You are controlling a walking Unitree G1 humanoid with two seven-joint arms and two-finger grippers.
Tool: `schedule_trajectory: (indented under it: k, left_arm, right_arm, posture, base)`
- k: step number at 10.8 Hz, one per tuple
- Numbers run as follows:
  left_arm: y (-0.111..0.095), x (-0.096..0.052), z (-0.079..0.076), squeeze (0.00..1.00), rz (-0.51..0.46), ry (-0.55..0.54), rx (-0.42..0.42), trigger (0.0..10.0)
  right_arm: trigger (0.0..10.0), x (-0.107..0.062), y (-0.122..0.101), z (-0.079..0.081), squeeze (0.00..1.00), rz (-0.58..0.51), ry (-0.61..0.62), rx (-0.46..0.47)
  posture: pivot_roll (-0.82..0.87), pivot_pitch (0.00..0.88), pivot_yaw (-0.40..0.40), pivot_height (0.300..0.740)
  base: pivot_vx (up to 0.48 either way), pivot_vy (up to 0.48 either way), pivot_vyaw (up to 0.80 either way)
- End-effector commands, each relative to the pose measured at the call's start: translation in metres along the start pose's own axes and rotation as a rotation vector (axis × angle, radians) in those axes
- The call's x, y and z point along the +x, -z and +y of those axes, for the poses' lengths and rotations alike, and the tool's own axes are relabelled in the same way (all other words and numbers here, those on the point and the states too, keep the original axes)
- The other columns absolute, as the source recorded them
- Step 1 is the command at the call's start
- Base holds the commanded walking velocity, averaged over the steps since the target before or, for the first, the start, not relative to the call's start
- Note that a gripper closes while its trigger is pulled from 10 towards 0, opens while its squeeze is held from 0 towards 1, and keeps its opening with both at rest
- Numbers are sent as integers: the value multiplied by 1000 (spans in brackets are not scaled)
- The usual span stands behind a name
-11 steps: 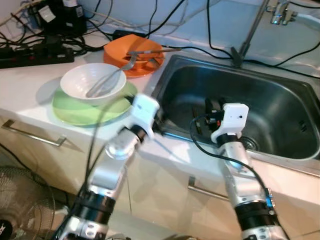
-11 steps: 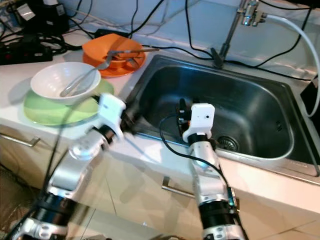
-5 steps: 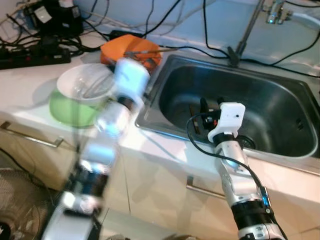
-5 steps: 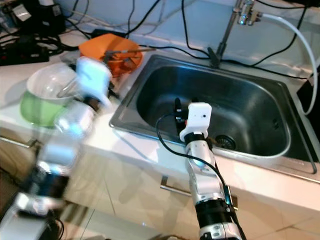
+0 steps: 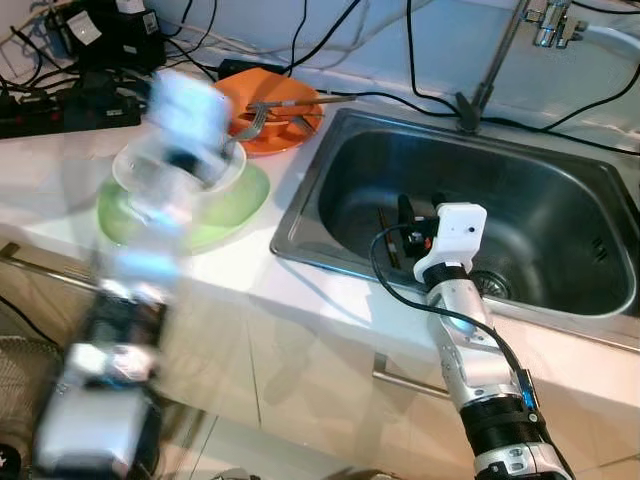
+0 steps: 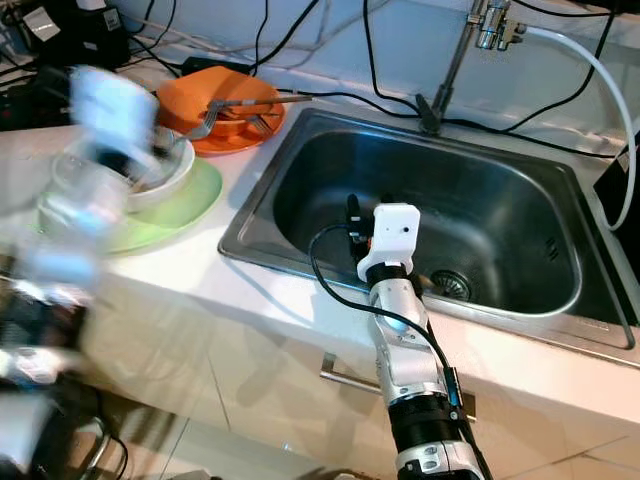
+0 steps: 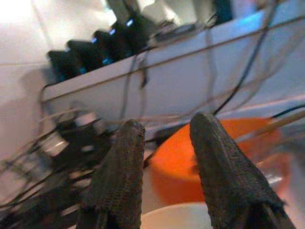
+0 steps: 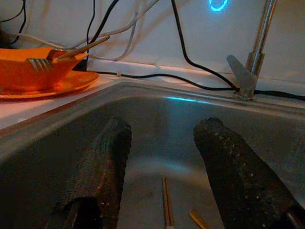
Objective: Kitchen organization
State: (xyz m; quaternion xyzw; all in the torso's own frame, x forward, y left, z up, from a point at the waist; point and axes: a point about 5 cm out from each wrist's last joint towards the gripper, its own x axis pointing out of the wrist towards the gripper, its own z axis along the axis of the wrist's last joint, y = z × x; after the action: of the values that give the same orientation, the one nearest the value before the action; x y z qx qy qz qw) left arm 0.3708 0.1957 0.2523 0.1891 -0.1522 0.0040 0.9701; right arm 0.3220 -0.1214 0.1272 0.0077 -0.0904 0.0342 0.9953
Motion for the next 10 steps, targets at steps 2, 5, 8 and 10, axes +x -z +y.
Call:
schedule_trajectory:
  k: [2,5,8,10]
  left_arm:
    - [12,7,3,0,97,88,-45,10000]
    - [19,18,10,0,194,283,-90,10000]
    - [12,27,17,0,238,375,-26,10000]
    - [10,26,24,0,276,482,17,10000]
  right_arm:
    - [10000,0,8,-1,0,41,11,-7]
    - [10000,1,9,-1,0,45,16,-6]
    - [10000,2,10,-1,0,45,23,-4]
    - [10000,3,11,0,0,47,20,-4]
  posture:
    - [64,41,-61,740]
    - [70,38,-53,740]
    - [70,37,-47,740]
    - [85,41,-44,740]
  base:
    - [0,0,0]
    - [0,0,0]
    - [0,0,0]
    - [0,0,0]
